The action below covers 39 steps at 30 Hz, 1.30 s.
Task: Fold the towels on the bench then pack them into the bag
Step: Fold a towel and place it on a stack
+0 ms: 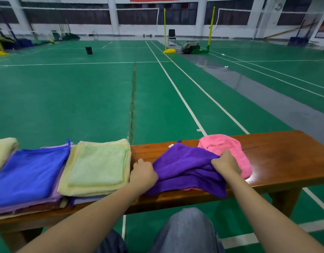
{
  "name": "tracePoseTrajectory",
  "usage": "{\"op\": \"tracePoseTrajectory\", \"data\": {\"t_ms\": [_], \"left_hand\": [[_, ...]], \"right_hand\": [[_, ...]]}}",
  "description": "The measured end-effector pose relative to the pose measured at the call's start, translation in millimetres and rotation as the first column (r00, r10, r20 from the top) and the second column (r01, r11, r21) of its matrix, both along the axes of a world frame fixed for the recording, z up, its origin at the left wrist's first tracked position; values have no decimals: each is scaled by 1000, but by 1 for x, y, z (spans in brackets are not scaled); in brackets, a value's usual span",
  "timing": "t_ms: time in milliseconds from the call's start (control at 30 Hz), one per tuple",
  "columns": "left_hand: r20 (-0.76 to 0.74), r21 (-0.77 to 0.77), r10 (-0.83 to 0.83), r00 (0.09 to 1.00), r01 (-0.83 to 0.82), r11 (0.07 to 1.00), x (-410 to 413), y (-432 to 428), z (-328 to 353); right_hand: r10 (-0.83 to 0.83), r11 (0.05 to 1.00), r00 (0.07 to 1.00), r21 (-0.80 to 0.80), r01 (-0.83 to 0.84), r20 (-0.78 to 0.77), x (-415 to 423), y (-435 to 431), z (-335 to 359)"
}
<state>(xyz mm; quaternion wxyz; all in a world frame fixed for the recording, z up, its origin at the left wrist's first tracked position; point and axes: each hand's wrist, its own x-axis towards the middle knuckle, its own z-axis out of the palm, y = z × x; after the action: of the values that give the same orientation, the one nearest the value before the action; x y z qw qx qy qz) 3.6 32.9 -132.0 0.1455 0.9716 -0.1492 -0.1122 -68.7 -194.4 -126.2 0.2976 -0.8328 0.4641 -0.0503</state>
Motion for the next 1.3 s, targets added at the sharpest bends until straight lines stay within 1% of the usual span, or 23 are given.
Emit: {"op": "tracePoseTrajectory", "data": {"t_ms": [100,133,200,267,333,400,467,533,600,667,733,767,833,900,967,1033,1100,1133,1200,1300], "left_hand": [[-21,-134,53,998,-56,989,8,-6,0],[-54,-137,69,996,-76,988,12,-8,-2],[-109,-71,73,991,-81,994,18,-12,-7],[-141,-38,56,988,-62,997,23,-14,-11],[-160,-63,46,986,-57,996,25,-18,-15],[-176,-129,46,983,-70,989,28,-22,-17],[-154,-250,12,988,-51,967,29,-25,-18],[-76,-423,-96,993,55,904,28,-23,-13],[-25,-561,-262,965,204,802,28,-17,-5],[2,-602,-411,912,329,728,26,-10,2],[46,-566,-491,870,428,705,25,-4,8],[65,-540,-511,857,460,704,25,-2,12],[84,-509,-544,835,505,697,24,5,21],[100,-494,-566,818,535,685,26,13,30],[84,-491,-575,814,536,687,27,19,40],[54,-484,-612,789,556,675,26,22,51],[29,-469,-641,767,577,669,23,24,60],[22,-459,-645,764,580,672,22,25,64],[34,-434,-629,777,579,691,21,28,72],[60,-419,-597,800,563,712,23,33,84]], "right_hand": [[33,998,995,-64,-27,93,3,1,-1],[43,995,992,-89,-33,120,5,2,-1],[82,983,993,-170,-67,84,8,6,-2],[146,936,989,-324,-139,-4,12,8,-5],[214,872,975,-439,-215,-53,15,10,-11],[320,824,946,-477,-307,-56,22,14,-15],[438,775,899,-496,-391,-23,30,21,-17],[550,752,834,-458,-474,41,38,28,-15],[671,690,737,-435,-578,85,43,36,-14],[775,584,631,-410,-701,25,46,48,-10],[836,491,546,-375,-786,-50,48,59,-3],[852,458,518,-368,-809,-78,49,64,1],[860,413,493,-388,-824,-131,49,67,9],[860,403,489,-396,-825,-144,49,66,14],[876,428,479,-368,-825,-53,48,67,20],[884,466,453,-271,-842,113,46,76,31],[888,441,405,-154,-884,219,45,85,40],[889,424,389,-118,-898,242,44,88,44],[886,421,394,-69,-904,245,41,89,51],[845,464,455,39,-885,280,29,85,61]]}}
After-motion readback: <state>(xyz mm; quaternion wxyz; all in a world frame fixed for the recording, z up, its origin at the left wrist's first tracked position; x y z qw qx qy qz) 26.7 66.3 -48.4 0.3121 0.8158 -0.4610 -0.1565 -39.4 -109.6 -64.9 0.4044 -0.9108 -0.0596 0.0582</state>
